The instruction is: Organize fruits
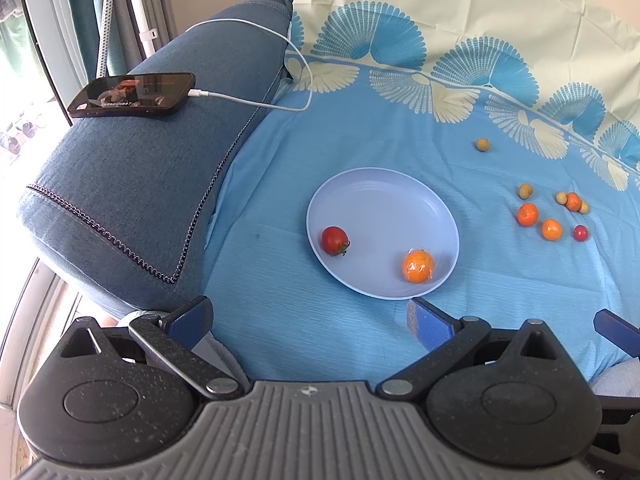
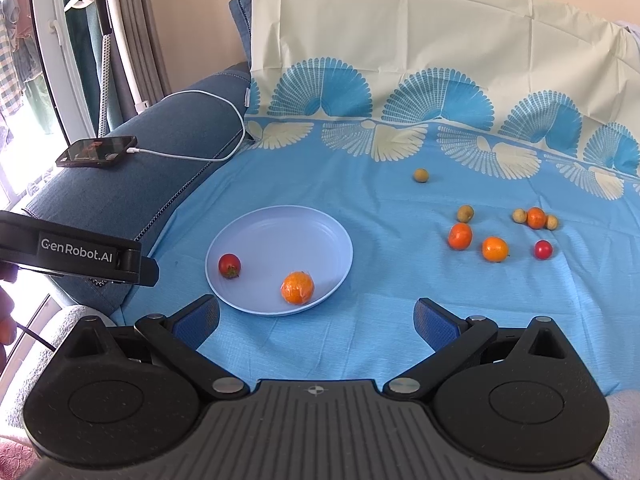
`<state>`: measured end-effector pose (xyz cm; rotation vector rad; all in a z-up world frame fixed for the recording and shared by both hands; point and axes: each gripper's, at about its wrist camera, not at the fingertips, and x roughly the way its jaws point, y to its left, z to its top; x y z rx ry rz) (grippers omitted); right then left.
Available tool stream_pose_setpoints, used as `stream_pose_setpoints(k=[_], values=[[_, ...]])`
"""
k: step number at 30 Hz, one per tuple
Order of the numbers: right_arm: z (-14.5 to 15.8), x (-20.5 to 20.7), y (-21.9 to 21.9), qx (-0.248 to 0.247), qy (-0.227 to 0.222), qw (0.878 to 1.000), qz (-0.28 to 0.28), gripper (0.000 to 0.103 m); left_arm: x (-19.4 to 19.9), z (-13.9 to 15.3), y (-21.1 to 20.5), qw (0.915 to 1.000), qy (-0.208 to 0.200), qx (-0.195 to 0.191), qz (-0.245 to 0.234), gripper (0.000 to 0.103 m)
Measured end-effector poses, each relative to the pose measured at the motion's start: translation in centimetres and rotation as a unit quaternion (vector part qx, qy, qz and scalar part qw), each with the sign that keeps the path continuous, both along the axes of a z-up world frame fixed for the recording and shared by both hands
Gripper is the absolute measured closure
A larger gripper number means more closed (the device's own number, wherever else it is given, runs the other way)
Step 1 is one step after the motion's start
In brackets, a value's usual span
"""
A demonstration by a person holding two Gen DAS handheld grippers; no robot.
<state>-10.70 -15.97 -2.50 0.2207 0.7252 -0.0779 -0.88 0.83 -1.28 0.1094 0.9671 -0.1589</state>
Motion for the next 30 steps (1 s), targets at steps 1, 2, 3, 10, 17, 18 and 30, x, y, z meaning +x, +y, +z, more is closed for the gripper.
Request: stream_pose_setpoints(k=[1, 2, 3, 10, 17, 18, 30], values=[[-0.1, 0.0, 0.0, 0.000, 0.001, 1.000, 0.000, 0.001, 0.1, -0.1, 0.0, 1.0000, 0.001, 0.000, 0.000, 0.000], [-0.1, 0.1, 0.0, 0.001, 0.002, 1.000, 0.000, 0.001, 0.2, -0.1, -0.1, 1.0000, 0.001, 0.001, 0.000, 0.000], [-0.2, 0.1, -0.1, 0.002, 0.003, 1.000, 0.000, 0.001, 0.2, -0.2, -0.1, 1.0000, 0.002, 0.002, 0.000, 0.000], [-0.7, 0.5, -0.4, 0.010, 0.010, 1.000, -0.006, 0.001, 0.8, -0.7, -0.5, 0.9999, 0.010, 0.007, 0.001, 0.000], [-1.4, 1.0, -1.2, 0.015, 0.011, 1.000, -0.015, 0.001, 1.7, -1.2, -1.4, 0.9998, 0.017, 0.014, -0.001, 0.000], [-1.5, 1.1, -1.5, 0.017, 0.011, 1.000, -0.018, 0.001, 1.9, -1.2, -1.6, 0.9997, 0.018, 0.015, -0.001, 0.000], [-3.4, 1.5, -6.5, 0.007, 0.009, 0.995, -0.096, 0.001, 4.6, -2.1, -7.4, 0.9990, 0.019, 0.023, -0.034, 0.000]])
